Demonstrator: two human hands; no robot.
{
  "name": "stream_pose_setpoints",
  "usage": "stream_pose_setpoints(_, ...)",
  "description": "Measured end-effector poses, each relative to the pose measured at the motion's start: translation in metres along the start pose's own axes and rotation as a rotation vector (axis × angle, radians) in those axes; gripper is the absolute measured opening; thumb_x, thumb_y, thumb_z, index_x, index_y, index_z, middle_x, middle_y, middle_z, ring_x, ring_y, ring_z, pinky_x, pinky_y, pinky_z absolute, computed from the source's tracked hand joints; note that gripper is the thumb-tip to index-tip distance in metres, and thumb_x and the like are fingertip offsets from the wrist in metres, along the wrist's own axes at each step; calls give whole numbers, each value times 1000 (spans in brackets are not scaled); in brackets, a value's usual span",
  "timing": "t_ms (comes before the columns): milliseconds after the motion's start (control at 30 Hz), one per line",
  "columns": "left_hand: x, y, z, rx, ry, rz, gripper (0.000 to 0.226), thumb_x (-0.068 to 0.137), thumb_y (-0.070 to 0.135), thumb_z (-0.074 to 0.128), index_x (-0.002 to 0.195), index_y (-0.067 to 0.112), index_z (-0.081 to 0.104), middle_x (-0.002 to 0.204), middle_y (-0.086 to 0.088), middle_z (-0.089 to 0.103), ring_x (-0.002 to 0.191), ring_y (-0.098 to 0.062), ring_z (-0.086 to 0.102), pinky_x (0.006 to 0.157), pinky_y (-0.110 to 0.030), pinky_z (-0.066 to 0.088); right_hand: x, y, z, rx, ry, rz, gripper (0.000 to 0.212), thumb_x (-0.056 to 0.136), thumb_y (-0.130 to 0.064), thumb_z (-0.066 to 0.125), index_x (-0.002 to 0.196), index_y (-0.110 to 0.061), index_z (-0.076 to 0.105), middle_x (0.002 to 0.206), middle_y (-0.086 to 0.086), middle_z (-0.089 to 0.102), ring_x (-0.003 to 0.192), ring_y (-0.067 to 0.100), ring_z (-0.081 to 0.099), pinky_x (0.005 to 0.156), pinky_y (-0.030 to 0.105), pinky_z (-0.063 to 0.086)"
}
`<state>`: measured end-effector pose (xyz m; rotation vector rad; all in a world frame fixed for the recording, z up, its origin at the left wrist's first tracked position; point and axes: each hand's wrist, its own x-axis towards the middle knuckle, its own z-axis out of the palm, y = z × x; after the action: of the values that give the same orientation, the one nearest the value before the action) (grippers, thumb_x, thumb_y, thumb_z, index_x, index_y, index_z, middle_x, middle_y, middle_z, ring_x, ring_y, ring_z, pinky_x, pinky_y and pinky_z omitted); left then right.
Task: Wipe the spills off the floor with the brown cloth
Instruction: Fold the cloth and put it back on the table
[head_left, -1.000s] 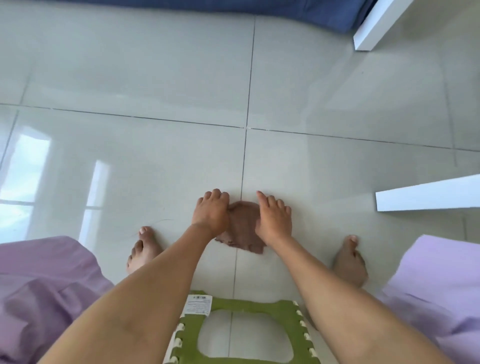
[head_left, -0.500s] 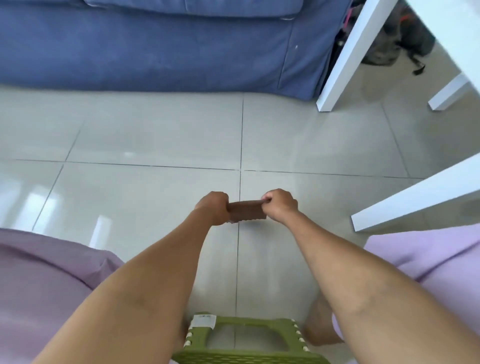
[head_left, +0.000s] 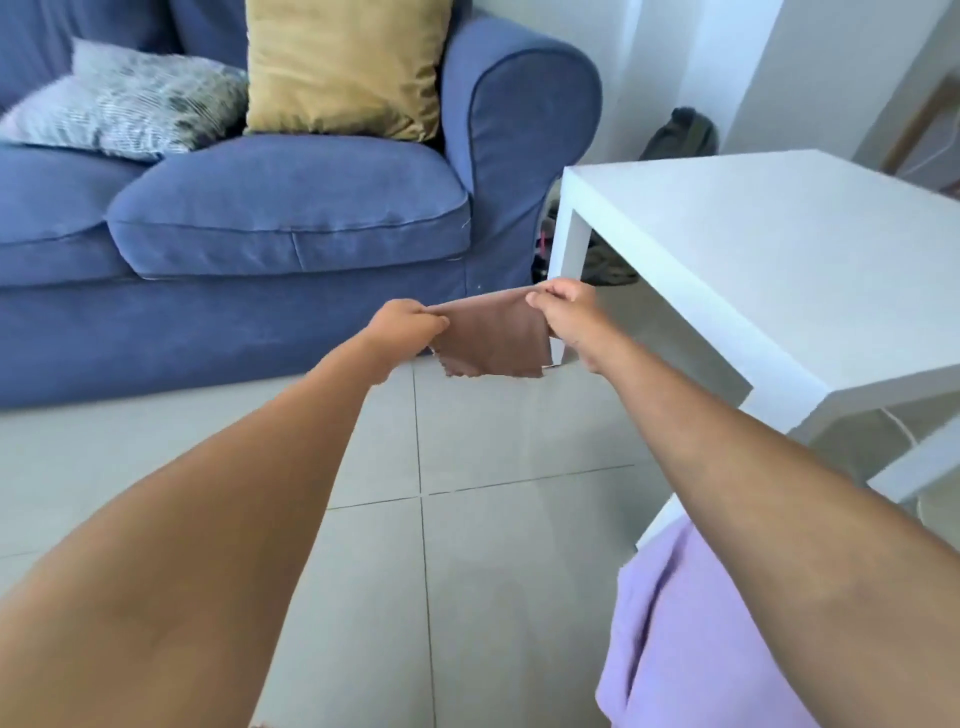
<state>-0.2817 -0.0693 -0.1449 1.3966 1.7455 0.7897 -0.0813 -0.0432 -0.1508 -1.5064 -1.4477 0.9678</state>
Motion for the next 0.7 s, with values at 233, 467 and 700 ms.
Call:
stream_pose_setpoints(233, -12, 124, 73, -346, -264, 108, 8, 95, 15, 53, 93, 8, 57, 100, -14, 62, 89, -28, 65, 82, -36, 57, 16, -23, -139, -169, 294, -118, 17, 93, -27, 51, 104, -20, 63, 80, -8, 56, 86, 16, 55, 76, 25, 42)
stream_pose_setpoints(467, -22, 186, 168, -449, -463, 72, 9, 93, 9, 55, 90, 1, 56, 79, -12, 62, 64, -19, 63, 55, -21, 59, 8, 8, -246, -304, 421, 14, 19, 94, -31, 50, 104, -22, 63, 100, -1, 59, 94, 17, 55, 83, 25, 43)
stream_pose_setpoints(700, -4, 197, 220, -328, -344, 85, 11, 89, 8, 54, 78, 5, 53, 69, -8, 58, 53, -18, 62, 65, -26, 61, 13, 42, -278, -407, 422, 107, 25, 92, -32, 54, 109, -20, 67, 114, 3, 64, 116, 23, 57, 98, 28, 43)
